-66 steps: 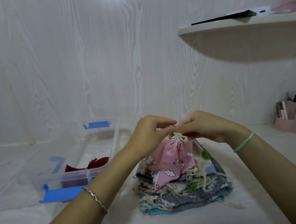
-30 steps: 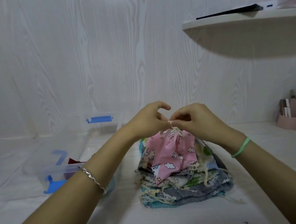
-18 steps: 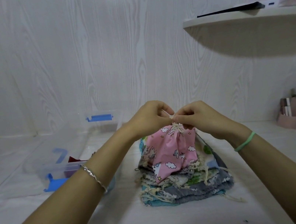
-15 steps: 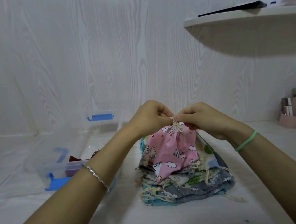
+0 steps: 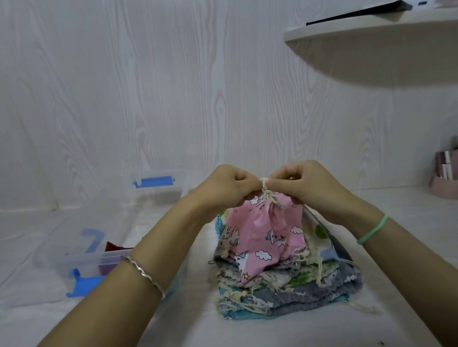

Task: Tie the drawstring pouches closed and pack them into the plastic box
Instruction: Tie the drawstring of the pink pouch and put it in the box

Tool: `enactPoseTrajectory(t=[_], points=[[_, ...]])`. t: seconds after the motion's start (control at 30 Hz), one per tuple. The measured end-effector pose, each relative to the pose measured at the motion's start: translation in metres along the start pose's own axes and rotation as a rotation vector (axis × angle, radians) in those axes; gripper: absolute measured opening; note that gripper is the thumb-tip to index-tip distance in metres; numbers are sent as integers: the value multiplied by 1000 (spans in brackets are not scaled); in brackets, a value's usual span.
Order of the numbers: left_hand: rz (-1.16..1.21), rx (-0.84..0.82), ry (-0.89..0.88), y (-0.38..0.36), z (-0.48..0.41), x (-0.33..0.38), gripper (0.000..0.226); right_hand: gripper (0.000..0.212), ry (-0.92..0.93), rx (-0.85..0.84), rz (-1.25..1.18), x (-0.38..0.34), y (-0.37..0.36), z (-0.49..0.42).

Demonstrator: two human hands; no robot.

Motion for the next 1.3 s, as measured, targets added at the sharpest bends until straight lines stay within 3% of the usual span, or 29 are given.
enactPoseTrajectory(t=[0.13,0.4,0.57,0.77,0.87,0.93,1.0,1.1,1.13,1.2,1.3], points=[[105,6,96,-3,1,-2,20,7,160,159,143,-9,5,3],[209,-8,83,-3,1,-6,16,7,154,101,154,-9,7,6],[58,57,5,9,4,-2,13,14,97,44,197,7,22,3],[9,30,89,0,5,-18,16,10,111,-15,297,11,20,5],[153,-20,137,-7,5,-23,19,57,47,-287,153,7,-1,7],[191,-12,142,-4,5,-23,17,63,69,-369,187,3,-14,5],[211,45,149,0,6,-21,16,39,147,-276,262,-4,-18,-6],[63,257,200,23,13,-17,46,22,195,-68,261,-15,-11,-25],[66,253,239,28,16,-17,57,21,212,-2,254,-21,-8,-30],[265,77,381,32,23,-19,76,20,276,126,238,-41,-5,-37],[761,-230,498,34,33,-11,99,16,414,239,188,-80,-14,-40]])
Point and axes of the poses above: each hand's wrist, its own z-axis away from the middle knuckle, its own y-axis out of the back of the hand, x = y × z, the point moved 6 cm from there along -z, towards the middle knuckle, and after that the axes turned 1 degree about -z, right-handed, at the moved point
